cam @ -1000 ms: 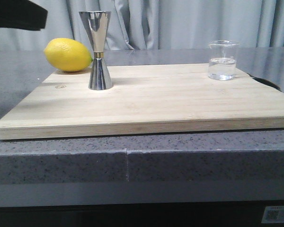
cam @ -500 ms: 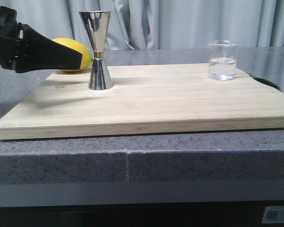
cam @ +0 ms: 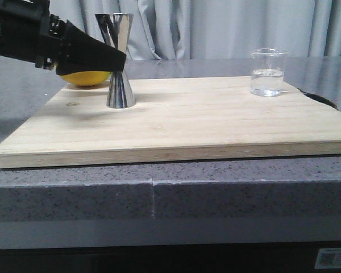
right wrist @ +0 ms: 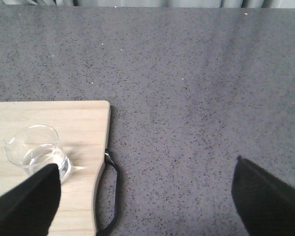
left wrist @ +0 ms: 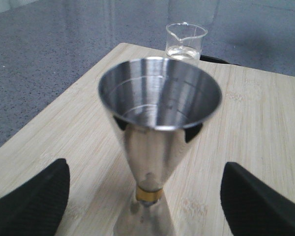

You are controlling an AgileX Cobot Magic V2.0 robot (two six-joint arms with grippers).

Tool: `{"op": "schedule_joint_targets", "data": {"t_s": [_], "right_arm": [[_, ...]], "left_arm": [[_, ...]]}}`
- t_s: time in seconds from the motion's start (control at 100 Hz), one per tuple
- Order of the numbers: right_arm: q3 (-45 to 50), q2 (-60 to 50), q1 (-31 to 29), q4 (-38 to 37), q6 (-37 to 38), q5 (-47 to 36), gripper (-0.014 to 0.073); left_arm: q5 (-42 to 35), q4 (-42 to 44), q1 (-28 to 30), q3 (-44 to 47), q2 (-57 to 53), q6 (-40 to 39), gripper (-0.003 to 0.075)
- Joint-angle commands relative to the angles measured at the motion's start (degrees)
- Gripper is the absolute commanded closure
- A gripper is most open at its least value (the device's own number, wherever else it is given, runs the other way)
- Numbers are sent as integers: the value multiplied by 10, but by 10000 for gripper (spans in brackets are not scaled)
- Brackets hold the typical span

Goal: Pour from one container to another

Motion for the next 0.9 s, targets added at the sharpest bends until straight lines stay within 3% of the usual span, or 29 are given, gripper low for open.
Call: {"op": "schedule_joint_targets", "data": {"t_s": [0.0,0.42,0.89], "right_arm": [[-21,-6,-1,-6,-3,-46,-44],[-21,-6,-1,-6,-3,-46,-44],[-21,-6,-1,-6,-3,-46,-44]], "left_arm": [[2,-43,-14,-22,-22,3,153],[-11,-58,-22,-22,-22,-2,158],[10,-64,-42,-22,19,-2,283]]}}
